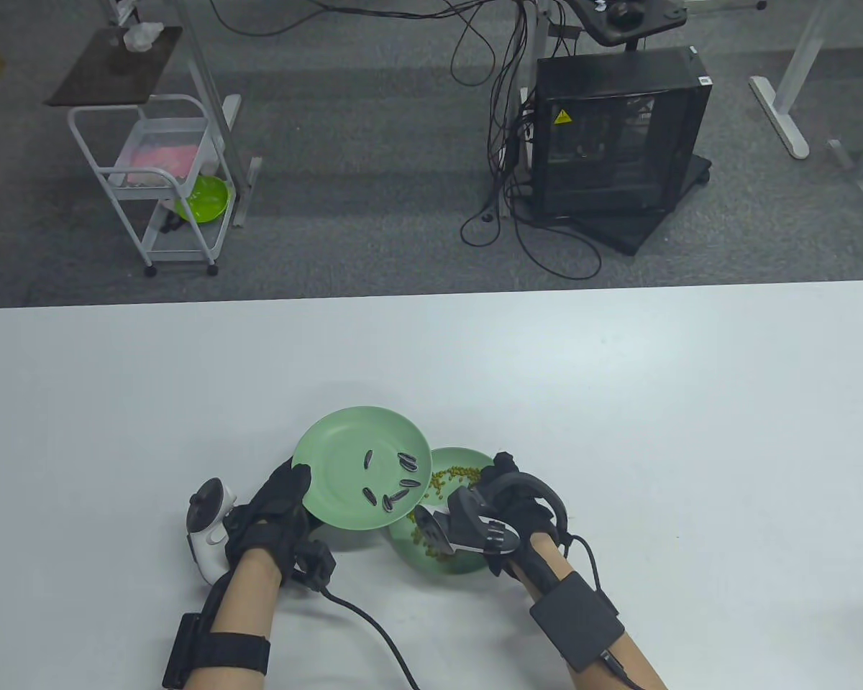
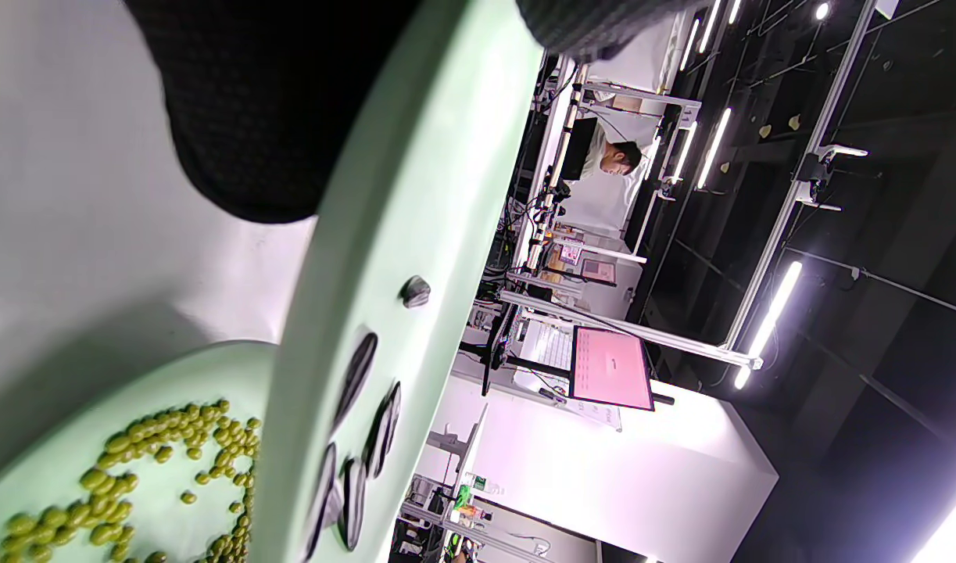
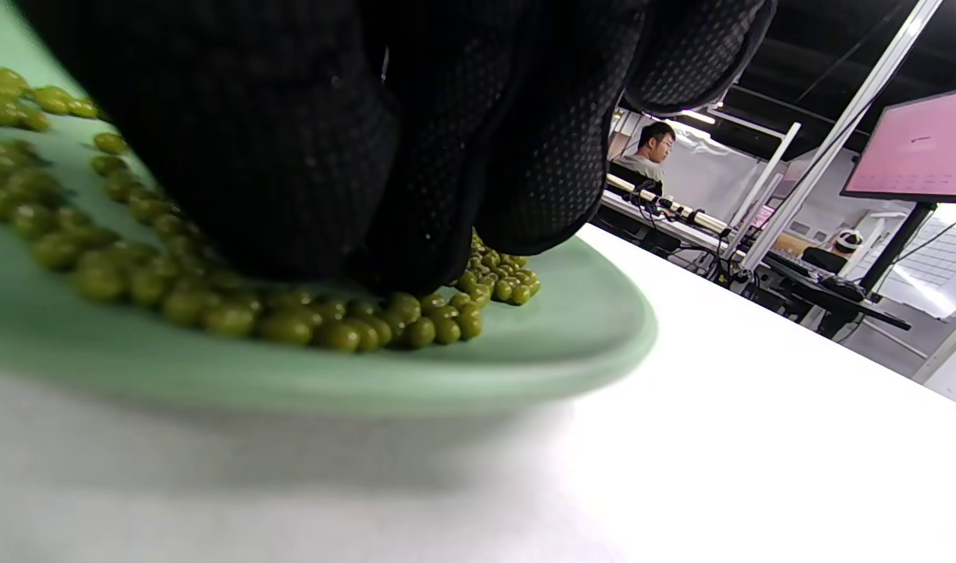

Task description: Pick sunflower seeds with hand pinch into plate

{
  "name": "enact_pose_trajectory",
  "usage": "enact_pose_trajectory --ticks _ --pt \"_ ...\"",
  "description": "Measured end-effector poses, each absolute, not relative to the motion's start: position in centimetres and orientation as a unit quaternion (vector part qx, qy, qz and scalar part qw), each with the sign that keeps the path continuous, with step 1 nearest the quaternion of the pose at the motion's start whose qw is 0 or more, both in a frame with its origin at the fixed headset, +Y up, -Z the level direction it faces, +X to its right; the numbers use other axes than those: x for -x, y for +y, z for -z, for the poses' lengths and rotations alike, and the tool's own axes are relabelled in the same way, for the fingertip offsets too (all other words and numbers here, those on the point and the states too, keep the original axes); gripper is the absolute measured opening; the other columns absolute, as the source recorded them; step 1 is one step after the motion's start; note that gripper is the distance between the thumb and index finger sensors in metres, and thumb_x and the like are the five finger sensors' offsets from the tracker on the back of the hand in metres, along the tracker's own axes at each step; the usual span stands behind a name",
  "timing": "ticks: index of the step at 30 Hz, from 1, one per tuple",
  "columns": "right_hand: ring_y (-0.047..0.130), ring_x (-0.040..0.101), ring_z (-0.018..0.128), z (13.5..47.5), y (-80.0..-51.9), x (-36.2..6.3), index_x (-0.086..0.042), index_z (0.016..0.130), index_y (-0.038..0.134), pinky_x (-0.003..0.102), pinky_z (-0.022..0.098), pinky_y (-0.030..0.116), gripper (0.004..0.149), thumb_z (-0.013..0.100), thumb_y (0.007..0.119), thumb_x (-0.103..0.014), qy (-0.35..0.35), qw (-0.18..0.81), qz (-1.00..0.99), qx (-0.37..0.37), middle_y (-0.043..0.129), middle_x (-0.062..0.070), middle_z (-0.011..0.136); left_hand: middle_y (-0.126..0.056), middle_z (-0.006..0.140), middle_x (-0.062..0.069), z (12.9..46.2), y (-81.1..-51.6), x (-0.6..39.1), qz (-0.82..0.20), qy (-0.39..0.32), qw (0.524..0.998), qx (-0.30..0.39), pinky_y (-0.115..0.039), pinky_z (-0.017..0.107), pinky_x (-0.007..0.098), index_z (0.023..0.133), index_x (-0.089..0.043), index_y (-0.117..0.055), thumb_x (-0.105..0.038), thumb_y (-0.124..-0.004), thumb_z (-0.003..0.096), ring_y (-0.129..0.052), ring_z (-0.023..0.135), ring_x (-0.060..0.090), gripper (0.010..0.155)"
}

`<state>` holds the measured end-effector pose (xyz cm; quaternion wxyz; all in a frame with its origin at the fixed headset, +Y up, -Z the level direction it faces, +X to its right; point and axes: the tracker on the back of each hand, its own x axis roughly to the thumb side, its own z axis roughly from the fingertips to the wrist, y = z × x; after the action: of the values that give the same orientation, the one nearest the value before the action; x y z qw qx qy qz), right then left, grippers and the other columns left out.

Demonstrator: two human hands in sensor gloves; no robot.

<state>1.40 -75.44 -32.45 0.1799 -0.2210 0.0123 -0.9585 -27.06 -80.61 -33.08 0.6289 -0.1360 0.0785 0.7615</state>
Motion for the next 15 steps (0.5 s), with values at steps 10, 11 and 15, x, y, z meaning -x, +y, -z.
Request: enact_pose_trajectory --ticks 10,11,15 --pt "0.099 0.01 0.072 32.49 -75.44 -1.15 -0.046 0.07 0.083 0.053 0.073 0.063 0.042 0.029 0.091 -0.041 0.003 0.187 0.956 0.225 0.102 -0.015 0.061 -0.068 0.095 0.022 33.07 -80.62 27.05 -0.761 0.079 0.63 0.137 -0.092 0.046 0.037 0.107 -0.003 -0.041 -0.036 -0.065 0.0533 -0.097 0.074 0.028 0.067" --pt "0.099 0.01 0.072 32.53 -75.47 -1.18 -0.046 0.07 0.083 0.053 0.073 0.063 0.042 0.029 0.091 -0.041 -0.002 0.184 0.957 0.225 0.102 -0.015 0.061 -0.068 0.095 0.022 33.07 -80.63 27.05 -0.761 0.079 0.629 0.137 -0.092 0.045 0.037 0.107 -0.003 -0.041 -0.036 -0.065 0.0532 -0.097 0.074 0.028 0.067" --pt "0.099 0.01 0.071 32.75 -75.4 -1.58 -0.046 0.07 0.082 0.053 0.073 0.063 0.041 0.029 0.09 -0.043 -0.017 0.158 0.962 0.223 0.102 -0.016 0.06 -0.068 0.095 0.022 33.08 -80.62 27.07 -0.76 0.079 0.63 0.137 -0.092 0.046 0.037 0.107 -0.003 -0.041 -0.036 -0.065 0.0533 -0.097 0.074 0.028 0.067"
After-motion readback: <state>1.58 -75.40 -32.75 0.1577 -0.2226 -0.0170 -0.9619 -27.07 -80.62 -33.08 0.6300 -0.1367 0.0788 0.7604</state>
